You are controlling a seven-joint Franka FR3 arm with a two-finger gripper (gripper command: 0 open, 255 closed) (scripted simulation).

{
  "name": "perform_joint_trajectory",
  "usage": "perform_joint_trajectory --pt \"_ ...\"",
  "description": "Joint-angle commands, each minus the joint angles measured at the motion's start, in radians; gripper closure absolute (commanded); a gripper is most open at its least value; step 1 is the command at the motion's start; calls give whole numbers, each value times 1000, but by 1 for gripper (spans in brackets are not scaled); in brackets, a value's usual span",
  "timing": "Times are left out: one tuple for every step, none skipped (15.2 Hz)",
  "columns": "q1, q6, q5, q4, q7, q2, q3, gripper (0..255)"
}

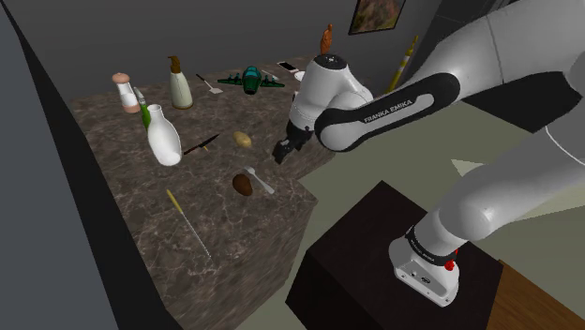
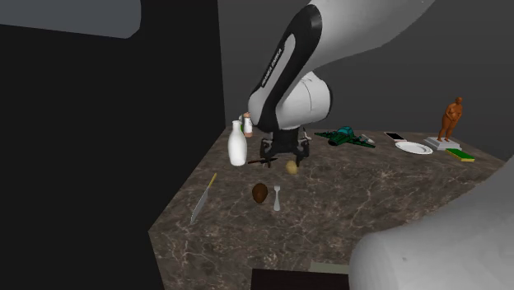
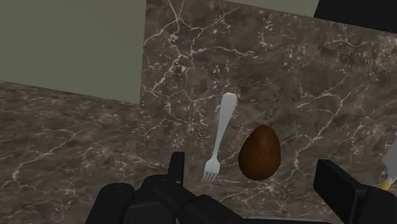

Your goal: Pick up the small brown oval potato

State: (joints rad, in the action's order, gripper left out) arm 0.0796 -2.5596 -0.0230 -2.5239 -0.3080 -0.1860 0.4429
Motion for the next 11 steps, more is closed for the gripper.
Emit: perform_joint_trajectory --pt "27 -61 -92 32 -93 95 36 0" --pt "37 -84 -150 49 -146 142 48 0" --pt "42 -105 -214 69 -204 189 53 0" --pt "42 -121 -282 92 -265 238 52 0" --pt "34 -134 -351 116 -325 286 44 0" --pt "20 -144 -417 143 -383 333 30 0" --pt "1 -152 -478 171 -438 379 11 0" --pt "-22 -158 -533 201 -488 424 -12 0" --pt "-46 -163 -582 232 -533 467 -34 0" --pt "-71 -168 -625 264 -574 509 -58 0" --pt "-98 -172 -662 297 -610 551 -83 0"
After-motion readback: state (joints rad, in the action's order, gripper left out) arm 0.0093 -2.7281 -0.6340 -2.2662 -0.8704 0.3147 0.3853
